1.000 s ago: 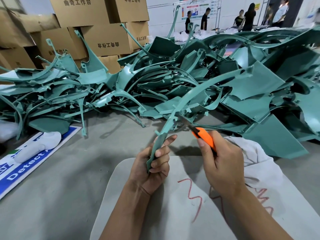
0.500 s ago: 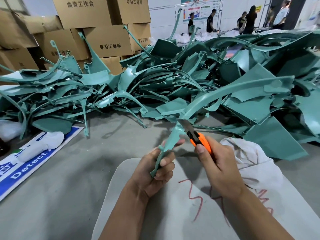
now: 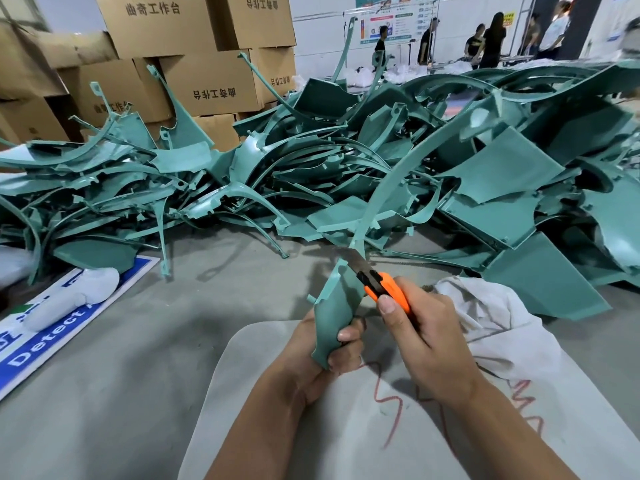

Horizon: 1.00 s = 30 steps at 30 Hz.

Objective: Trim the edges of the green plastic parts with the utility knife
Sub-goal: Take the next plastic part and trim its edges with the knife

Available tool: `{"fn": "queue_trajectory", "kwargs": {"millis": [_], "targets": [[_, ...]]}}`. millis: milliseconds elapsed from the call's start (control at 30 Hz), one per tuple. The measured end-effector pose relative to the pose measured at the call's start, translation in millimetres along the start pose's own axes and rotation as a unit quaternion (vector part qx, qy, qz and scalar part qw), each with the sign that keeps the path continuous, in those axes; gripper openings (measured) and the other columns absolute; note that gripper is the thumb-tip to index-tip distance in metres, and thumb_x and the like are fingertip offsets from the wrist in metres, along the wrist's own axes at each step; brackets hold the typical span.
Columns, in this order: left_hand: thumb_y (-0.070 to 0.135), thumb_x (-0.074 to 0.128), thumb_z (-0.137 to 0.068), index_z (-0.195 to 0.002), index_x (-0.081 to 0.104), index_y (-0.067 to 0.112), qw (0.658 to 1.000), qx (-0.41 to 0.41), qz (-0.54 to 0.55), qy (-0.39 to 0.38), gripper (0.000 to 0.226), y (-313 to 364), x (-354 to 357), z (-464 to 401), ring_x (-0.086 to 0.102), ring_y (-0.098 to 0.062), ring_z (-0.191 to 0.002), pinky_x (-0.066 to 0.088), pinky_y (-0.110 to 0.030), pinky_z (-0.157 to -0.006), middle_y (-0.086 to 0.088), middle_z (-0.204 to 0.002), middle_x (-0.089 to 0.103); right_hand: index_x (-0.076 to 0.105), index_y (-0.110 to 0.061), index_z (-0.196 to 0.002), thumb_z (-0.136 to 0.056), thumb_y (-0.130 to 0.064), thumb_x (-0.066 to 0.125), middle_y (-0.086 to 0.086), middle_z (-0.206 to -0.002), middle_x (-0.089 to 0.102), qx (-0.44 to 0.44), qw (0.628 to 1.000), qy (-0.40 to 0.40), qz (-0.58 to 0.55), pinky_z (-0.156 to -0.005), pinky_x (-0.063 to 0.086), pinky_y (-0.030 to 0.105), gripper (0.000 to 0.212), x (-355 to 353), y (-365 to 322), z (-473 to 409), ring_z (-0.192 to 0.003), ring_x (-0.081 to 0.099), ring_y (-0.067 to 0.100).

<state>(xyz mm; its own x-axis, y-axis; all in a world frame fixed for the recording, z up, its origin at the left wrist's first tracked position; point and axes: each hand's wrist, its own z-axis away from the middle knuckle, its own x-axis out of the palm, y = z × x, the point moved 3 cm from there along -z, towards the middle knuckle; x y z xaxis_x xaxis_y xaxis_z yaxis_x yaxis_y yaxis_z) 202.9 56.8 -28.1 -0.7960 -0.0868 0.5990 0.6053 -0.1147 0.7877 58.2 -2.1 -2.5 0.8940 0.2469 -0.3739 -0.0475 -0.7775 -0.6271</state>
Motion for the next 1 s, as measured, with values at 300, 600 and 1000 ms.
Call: {"fn": "queue_trajectory", "kwargs": {"millis": [300, 600, 1000], "targets": [[0.012, 0.04, -0.087, -0.091, 0.042, 0.017, 0.994, -0.067, 0.001, -0.081, 0.006, 1, 4, 8, 0.032, -0.003, -0.033, 0.022, -0.013, -0.035, 0.001, -0.058, 0.039, 0.047, -0.02, -0.075, -0.105, -0.041, 0.049, -0.01, -0.054, 0.04, 0.025, 0.988, 0.074, 0.136, -0.047, 0.037, 0.04, 0.037, -15, 8, -3, -0.049, 0.044, 0.016], [0.021, 0.081, -0.078, -0.109, 0.061, 0.014, 0.982, -0.092, 0.028, -0.163, 0.037, -1, -7, 7, 0.033, -0.002, -0.035, 0.026, -0.015, -0.034, 0.002, -0.062, 0.042, 0.057, -0.021, -0.08, -0.103, -0.035, 0.058, -0.013, -0.059, 0.042, -0.034, 0.987, 0.062, 0.146, -0.054, 0.035, 0.024, 0.027, -20, 9, -5, -0.056, 0.045, 0.009], [0.021, 0.073, -0.088, -0.143, 0.039, 0.005, 0.966, -0.127, 0.025, -0.224, 0.067, 0, -9, 9, 0.028, -0.003, -0.041, 0.028, -0.013, -0.037, 0.004, -0.069, 0.045, 0.07, -0.014, -0.096, -0.095, -0.02, 0.067, -0.006, -0.079, 0.062, -0.034, 0.947, 0.18, 0.262, -0.062, 0.04, 0.034, 0.007, -24, 4, 0, -0.074, 0.056, 0.02]]}}
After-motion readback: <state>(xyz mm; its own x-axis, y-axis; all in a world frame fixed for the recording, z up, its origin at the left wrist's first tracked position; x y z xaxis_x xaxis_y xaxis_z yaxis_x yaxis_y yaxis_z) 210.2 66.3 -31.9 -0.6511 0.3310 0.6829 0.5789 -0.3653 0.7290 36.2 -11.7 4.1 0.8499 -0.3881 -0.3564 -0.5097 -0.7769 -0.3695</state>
